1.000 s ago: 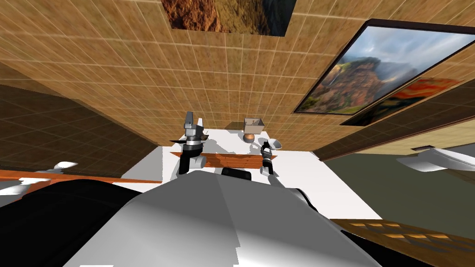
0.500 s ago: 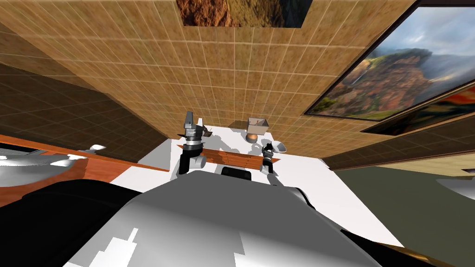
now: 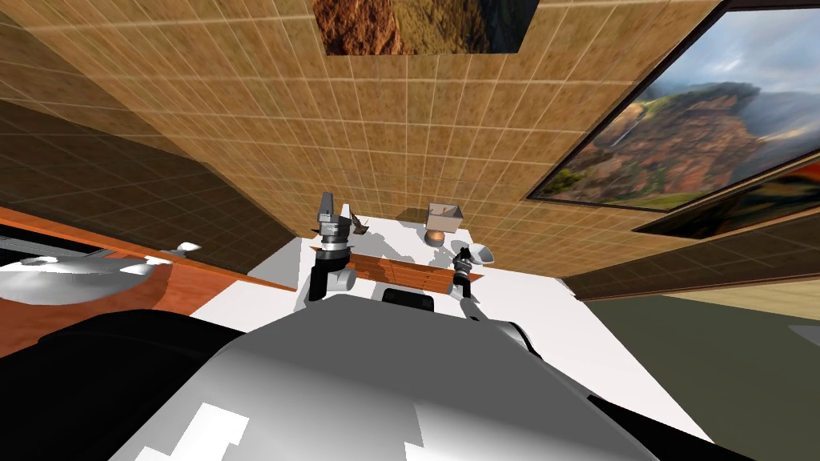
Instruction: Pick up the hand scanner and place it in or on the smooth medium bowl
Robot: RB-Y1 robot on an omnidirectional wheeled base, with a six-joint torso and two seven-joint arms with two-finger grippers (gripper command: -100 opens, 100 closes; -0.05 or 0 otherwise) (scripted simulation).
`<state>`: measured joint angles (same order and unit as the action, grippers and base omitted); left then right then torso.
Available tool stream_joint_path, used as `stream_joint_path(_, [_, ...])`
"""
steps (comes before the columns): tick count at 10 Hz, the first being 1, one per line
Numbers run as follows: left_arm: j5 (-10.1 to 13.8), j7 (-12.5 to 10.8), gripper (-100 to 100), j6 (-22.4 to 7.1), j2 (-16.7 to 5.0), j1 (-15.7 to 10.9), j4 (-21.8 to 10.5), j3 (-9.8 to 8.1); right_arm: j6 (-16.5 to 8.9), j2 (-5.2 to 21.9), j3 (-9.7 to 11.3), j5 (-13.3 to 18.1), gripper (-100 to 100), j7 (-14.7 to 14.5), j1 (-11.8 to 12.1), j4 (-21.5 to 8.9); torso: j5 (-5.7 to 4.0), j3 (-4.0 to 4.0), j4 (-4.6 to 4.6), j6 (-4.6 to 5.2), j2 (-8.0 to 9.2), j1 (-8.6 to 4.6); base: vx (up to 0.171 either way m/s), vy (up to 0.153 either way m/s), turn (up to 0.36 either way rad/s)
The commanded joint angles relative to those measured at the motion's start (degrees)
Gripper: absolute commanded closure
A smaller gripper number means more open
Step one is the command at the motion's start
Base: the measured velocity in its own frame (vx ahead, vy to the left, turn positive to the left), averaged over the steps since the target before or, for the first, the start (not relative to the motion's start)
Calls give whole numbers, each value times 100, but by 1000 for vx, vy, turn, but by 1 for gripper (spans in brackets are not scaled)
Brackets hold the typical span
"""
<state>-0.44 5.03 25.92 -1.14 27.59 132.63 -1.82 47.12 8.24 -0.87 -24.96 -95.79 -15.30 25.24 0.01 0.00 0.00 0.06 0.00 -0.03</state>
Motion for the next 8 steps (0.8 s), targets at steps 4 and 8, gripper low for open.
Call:
stream_joint_path(4, [0, 0, 0, 0, 0, 0, 0, 0, 0, 1, -2, -2, 0, 0, 2, -1, 1, 0, 0, -2, -1, 2, 0, 0, 0])
stream_joint_path(8, [0, 0, 0, 0, 1, 1, 0, 0, -5, 183, 511, 317, 100, 504, 203, 136, 6, -16, -10, 8, -23, 31, 62, 87, -287])
